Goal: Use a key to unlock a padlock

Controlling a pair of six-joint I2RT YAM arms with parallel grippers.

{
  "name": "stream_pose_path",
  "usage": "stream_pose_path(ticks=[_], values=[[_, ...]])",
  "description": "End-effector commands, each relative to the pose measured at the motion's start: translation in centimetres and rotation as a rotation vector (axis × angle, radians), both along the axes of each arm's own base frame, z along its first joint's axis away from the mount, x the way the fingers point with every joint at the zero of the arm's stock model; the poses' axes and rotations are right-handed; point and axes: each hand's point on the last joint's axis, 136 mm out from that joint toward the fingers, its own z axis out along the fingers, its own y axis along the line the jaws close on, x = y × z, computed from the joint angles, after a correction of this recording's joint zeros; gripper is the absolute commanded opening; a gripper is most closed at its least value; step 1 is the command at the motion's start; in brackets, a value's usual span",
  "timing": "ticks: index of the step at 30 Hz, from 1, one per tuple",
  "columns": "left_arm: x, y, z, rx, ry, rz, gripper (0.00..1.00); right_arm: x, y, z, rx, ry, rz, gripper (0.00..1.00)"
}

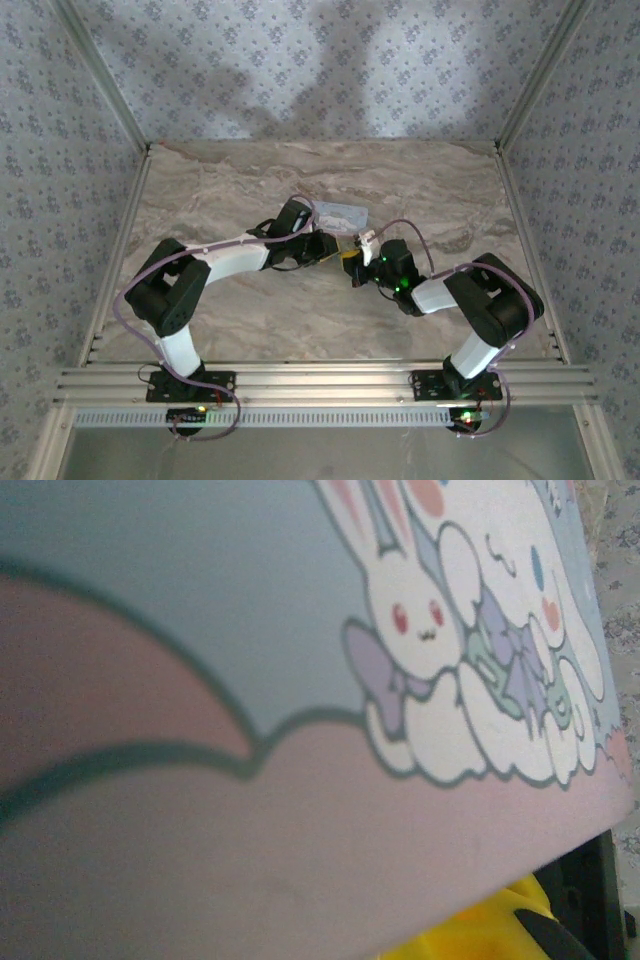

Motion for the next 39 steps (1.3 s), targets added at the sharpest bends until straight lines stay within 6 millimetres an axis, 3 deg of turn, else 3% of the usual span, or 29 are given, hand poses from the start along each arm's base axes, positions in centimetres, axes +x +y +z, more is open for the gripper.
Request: stream_pose_path(ticks=[1,10,16,22,30,39], values=[[-3.1,-1.8,-0.8,-0.027,0.085,-0.124,0.19,1.6,0.5,3.8,0.088,-0.115,-0.041,0.0],[-3.3,-1.9,-3.0,-0.021,0.117,-0.123,0.19,-0.3,0.0,-0.2,0.055,-0.008,-0.063,0.0],[-3.2,-1.7,-3.8,-0.019,0.124,-0.113,0.25,-0.9,-0.2,-1.4,0.047,0.027,-0.077,0.0],[-2.7,-0.7,-2.9,-0.011,0.087,-0.085,0.46,-1.3,-0.4,-2.3,0.037,0.069,-0.088,0.0],[-2.1,1.5,-0.7,-0.021,0.032,-0.024,0.64,-1.8,-0.4,-3.2,0.059,0.136,-0.101,0.0],[-2.2,3.6,-0.8,-0.154,0.061,0.133,0.67,-3.0,0.5,-3.0,0.112,0.259,-0.087,0.0]])
